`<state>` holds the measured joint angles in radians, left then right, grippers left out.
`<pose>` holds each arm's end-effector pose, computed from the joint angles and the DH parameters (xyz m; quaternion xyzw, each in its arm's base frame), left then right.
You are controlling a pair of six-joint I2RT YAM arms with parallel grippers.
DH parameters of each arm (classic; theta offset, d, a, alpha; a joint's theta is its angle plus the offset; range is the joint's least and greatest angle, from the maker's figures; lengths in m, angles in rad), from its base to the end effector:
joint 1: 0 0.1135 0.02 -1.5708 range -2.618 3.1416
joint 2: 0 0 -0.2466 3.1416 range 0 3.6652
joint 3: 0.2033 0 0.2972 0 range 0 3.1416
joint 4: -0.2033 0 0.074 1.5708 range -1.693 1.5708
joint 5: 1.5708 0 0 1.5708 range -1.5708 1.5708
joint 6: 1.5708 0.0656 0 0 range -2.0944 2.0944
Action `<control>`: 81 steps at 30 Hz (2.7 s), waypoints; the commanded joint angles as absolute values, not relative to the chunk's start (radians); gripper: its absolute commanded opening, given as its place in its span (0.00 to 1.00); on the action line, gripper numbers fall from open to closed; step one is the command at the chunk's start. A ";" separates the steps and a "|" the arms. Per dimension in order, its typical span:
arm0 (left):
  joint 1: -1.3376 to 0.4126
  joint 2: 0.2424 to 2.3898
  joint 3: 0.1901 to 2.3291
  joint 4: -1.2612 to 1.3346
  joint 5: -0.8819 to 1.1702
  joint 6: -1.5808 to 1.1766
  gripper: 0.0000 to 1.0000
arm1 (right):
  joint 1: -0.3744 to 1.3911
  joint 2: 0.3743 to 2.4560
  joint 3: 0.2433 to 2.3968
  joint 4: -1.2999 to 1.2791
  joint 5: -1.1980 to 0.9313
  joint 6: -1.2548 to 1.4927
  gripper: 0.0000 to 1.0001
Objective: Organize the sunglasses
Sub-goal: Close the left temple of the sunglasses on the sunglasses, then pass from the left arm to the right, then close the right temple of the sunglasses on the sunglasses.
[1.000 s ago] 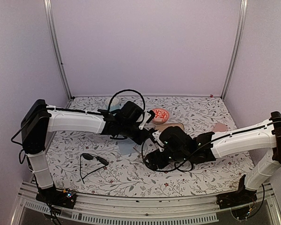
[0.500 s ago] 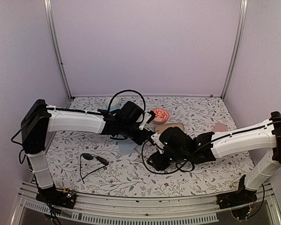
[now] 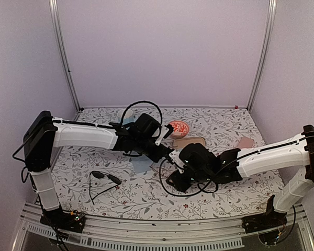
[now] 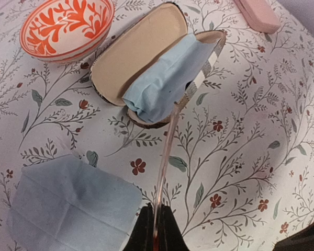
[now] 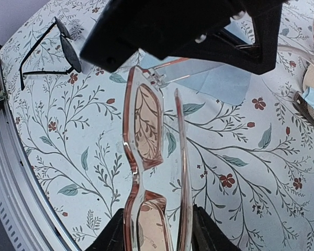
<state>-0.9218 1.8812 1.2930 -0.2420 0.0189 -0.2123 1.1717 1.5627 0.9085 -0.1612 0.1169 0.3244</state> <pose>0.2800 -0.3712 0.1337 0.3270 0.8729 -0.2018 0.3005 0.1551 0.3480 0.1293 -0.3618 0.8548 0.2106 0.3068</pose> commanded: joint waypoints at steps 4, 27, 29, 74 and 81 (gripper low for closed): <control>-0.912 1.878 1.280 -0.230 0.024 -0.210 0.00 | 1.180 1.538 0.894 -0.167 0.106 0.299 0.36; -0.912 1.789 1.119 -0.036 0.424 -0.179 0.22 | 1.124 1.464 0.796 -0.098 0.055 0.263 0.25; -0.910 1.774 1.095 -0.007 0.468 -0.179 0.25 | 1.117 1.452 0.778 -0.084 0.042 0.260 0.24; -0.837 1.647 0.852 0.233 0.826 -0.171 0.84 | 1.015 1.255 0.633 0.116 -0.322 0.253 0.20; -0.865 1.665 0.883 0.218 0.863 -0.157 0.69 | 1.014 1.258 0.629 0.133 -0.318 0.262 0.20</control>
<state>-0.8429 1.6421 0.8509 0.2276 0.8173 -0.1780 1.0206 1.2579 0.6426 0.0818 -0.3103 0.2489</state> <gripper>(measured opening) 0.727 0.202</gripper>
